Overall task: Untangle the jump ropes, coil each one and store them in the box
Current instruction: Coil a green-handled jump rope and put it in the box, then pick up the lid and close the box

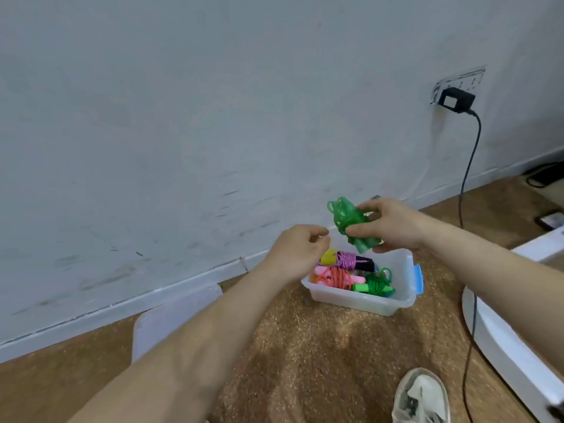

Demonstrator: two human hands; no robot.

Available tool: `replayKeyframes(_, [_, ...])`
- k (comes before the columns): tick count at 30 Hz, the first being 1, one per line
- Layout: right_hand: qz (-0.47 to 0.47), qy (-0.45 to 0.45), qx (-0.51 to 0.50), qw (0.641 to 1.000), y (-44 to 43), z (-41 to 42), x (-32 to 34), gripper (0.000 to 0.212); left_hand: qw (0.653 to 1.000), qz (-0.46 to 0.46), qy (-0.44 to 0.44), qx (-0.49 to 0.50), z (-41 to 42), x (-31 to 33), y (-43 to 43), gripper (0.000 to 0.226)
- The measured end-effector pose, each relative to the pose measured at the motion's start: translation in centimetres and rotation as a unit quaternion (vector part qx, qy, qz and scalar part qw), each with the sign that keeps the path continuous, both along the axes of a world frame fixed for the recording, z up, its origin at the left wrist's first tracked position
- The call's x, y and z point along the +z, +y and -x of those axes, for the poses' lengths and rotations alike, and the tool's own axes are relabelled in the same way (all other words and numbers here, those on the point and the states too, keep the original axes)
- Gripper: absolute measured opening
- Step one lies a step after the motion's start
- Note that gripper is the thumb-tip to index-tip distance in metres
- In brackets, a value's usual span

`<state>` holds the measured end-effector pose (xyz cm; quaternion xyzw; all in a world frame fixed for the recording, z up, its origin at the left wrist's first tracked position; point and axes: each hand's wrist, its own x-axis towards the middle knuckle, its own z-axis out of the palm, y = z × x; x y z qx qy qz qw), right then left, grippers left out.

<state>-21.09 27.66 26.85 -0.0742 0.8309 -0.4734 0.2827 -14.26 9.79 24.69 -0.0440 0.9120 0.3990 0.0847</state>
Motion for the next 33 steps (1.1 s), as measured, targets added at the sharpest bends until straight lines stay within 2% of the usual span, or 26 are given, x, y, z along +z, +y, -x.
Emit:
replayKeyframes(2, [-0.063,0.011,-0.036,0.997,1.0,1.4,-4.2,0.033,0.997,0.068,-0.022,-0.031,1.0,-3.5,0.2,0.032])
replayKeyframes(6, [-0.236,0.058,-0.051,0.969,3.0,3.6,-12.6,0.047,0.971,0.207,-0.04,-0.111,2.5,-11.5,0.2,0.034])
replayKeyframes(9, [-0.333,0.089,-0.001,0.939,4.0,4.7,-17.7,0.048,0.958,0.252,-0.03,-0.133,3.3,-16.7,0.0,0.036])
replayKeyframes(12, [-0.389,0.157,0.072,0.905,4.4,5.8,-21.7,0.043,0.945,0.276,-0.039,-0.17,3.8,-20.2,-0.1,0.035])
replayKeyframes(14, [-0.409,0.205,0.106,0.883,4.1,6.5,-23.7,0.045,0.933,0.306,-0.042,-0.186,4.2,-21.8,-0.2,0.035])
replayKeyframes(16, [-0.422,0.236,0.134,0.865,3.5,6.8,-25.2,0.052,0.921,0.347,-0.017,-0.175,4.6,-22.8,-0.4,0.026])
replayKeyframes(18, [-0.414,0.241,0.158,0.864,2.7,6.7,-26.3,0.054,0.897,0.407,0.014,-0.172,4.6,-23.2,-0.4,0.018])
replayKeyframes(21, [-0.385,0.25,0.185,0.869,1.8,6.1,-27.4,0.048,0.877,0.437,0.003,-0.199,3.2,-23.2,-1.1,0.019])
replayKeyframes(23, [-0.391,0.289,0.209,0.848,0.7,5.9,-27.5,0.04,0.879,0.433,-0.009,-0.201,1.5,-22.9,-2.2,0.018])
replayKeyframes(25, [-0.417,0.314,0.237,0.819,-1.0,5.5,-27.2,0.033,0.88,0.431,-0.012,-0.197,-0.1,-22.4,-3.5,0.02])
replayKeyframes(29, [-0.426,0.326,0.283,0.795,-4.5,3.9,-26.5,0.027,0.874,0.442,-0.053,-0.196,-2.7,-22.2,-5.6,0.039])
replayKeyframes(31, [-0.418,0.31,0.296,0.801,-5.4,3.6,-26.7,0.028,0.87,0.451,-0.067,-0.187,-3.1,-22.1,-6.3,0.04])
replayKeyframes(33, [-0.389,0.263,0.3,0.831,-5.9,4.1,-26.8,0.034,0.873,0.446,-0.085,-0.181,-3.3,-21.9,-6.6,0.033])
